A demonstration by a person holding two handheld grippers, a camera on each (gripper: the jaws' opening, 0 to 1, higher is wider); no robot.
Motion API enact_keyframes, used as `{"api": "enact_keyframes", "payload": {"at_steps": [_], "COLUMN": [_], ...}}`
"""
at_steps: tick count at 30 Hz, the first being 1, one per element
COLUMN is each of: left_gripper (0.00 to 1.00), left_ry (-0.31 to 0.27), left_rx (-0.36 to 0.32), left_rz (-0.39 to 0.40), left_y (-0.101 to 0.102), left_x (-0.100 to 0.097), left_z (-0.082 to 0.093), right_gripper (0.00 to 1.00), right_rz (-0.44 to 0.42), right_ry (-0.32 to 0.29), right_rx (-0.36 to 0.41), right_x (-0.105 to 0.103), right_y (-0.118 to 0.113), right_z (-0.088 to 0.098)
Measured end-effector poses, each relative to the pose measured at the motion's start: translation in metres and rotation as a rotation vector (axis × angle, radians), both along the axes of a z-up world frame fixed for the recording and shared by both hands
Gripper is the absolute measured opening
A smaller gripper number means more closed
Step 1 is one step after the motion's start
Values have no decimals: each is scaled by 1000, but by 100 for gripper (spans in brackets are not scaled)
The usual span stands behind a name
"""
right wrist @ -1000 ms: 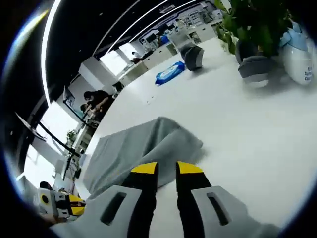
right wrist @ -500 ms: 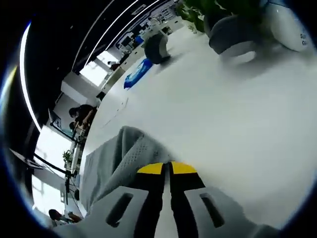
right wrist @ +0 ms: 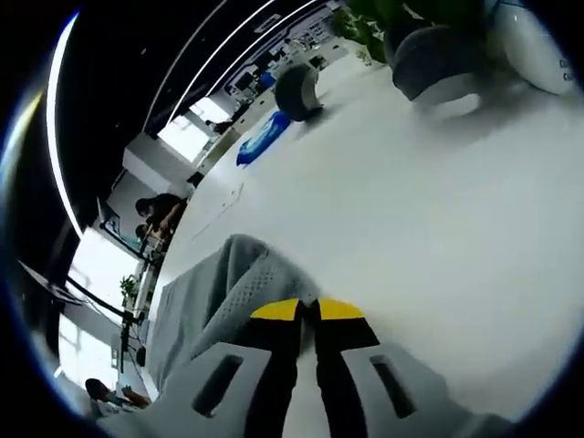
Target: Fold the towel on the table until its edges align and the towel forms a compact rectangular stack.
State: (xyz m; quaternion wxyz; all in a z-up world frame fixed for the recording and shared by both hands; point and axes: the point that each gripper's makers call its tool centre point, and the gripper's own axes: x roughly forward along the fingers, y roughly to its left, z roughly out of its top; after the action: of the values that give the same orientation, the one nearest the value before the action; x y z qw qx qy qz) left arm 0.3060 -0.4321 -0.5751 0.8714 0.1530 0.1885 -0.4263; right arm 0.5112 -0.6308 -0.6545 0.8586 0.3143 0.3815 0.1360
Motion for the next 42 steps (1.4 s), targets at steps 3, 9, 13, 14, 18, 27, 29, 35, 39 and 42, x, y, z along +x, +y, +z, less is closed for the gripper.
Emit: {"api": "enact_keyframes", "payload": {"at_steps": [3, 9, 13, 14, 18, 27, 29, 35, 39, 42], "left_gripper": [7, 7, 7, 7, 7, 7, 7, 7, 7, 7], "left_ry": [8, 38, 7, 1, -37, -33, -57, -116, -133, -138], "left_rx": [3, -35, -67, -70, -97, -244, -249, -307, -385, -422], "left_rz": [-1, -14, -87, -103, -179, -266, -298, -334, -332, -334], "left_y": [1, -2, -16, -20, -40, -75, -81, -96, -103, -107], "left_x": [-1, -6, -12, -14, -23, -47, -54, -67, -72, -75], "left_z": [-1, 12, 39, 45, 78, 144, 158, 200, 224, 237], "right_gripper": [2, 1, 1, 1, 1, 1, 1, 1, 1, 1], "right_rz": [-37, -125, -66, -49, 31, 146, 158, 209, 229, 245], "right_ry": [-9, -129, -208, -222, -290, -402, -403, -427, -441, -457], "right_rx": [29, 243, 264, 260, 217, 132, 148, 174, 177, 177], "right_x": [1, 16, 19, 20, 19, 23, 26, 35, 29, 20], "right_y": [-4, -8, -9, -8, -8, 1, 4, 1, 4, 11], "right_z": [2, 47, 87, 95, 128, 201, 211, 243, 262, 275]}}
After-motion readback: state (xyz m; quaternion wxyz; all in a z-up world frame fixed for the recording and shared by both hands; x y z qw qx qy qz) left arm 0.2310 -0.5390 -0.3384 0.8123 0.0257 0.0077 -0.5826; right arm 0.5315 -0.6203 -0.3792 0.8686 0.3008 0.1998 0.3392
